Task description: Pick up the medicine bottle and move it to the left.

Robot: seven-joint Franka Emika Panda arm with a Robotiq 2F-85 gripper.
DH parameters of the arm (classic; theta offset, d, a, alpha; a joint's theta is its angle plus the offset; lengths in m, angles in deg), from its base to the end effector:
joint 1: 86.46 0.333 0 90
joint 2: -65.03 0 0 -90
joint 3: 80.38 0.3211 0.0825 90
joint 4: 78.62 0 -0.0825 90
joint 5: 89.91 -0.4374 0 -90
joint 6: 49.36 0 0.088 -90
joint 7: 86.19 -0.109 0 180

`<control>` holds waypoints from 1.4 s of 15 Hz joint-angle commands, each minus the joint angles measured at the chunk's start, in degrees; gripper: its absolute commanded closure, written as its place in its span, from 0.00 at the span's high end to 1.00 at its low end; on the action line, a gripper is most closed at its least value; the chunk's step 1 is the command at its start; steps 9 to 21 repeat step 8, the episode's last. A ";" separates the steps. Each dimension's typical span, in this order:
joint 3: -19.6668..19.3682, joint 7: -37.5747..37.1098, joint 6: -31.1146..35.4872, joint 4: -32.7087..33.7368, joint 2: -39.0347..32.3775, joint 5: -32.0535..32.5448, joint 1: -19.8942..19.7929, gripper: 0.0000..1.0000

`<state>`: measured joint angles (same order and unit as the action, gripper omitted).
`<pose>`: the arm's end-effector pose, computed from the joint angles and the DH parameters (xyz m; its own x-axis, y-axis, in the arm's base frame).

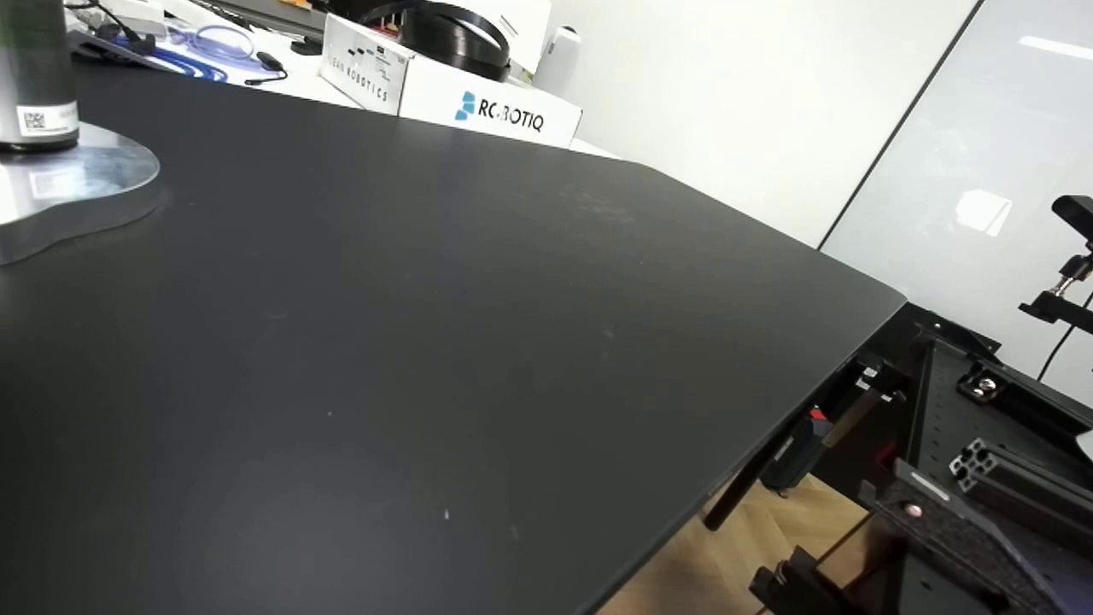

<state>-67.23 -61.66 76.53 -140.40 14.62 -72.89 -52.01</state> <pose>0.6261 0.5726 0.3112 0.2466 0.9508 0.1877 0.9391 -0.2823 0.1962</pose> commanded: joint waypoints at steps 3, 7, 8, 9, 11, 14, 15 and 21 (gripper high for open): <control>0.00 0.17 -1.54 -0.23 3.30 0.01 0.40 1.00; 0.00 0.22 -1.68 -0.43 3.46 -0.07 0.42 1.00; -0.01 0.22 -1.58 -0.43 3.18 -0.07 0.42 1.00; -0.01 0.22 -1.58 -0.43 3.18 -0.07 0.42 1.00; -0.01 0.22 -1.58 -0.43 3.18 -0.07 0.42 1.00; -0.01 0.22 -1.58 -0.43 3.18 -0.07 0.42 1.00; -0.01 0.22 -1.58 -0.43 3.18 -0.07 0.42 1.00; -0.01 0.22 -1.58 -0.43 3.18 -0.07 0.42 1.00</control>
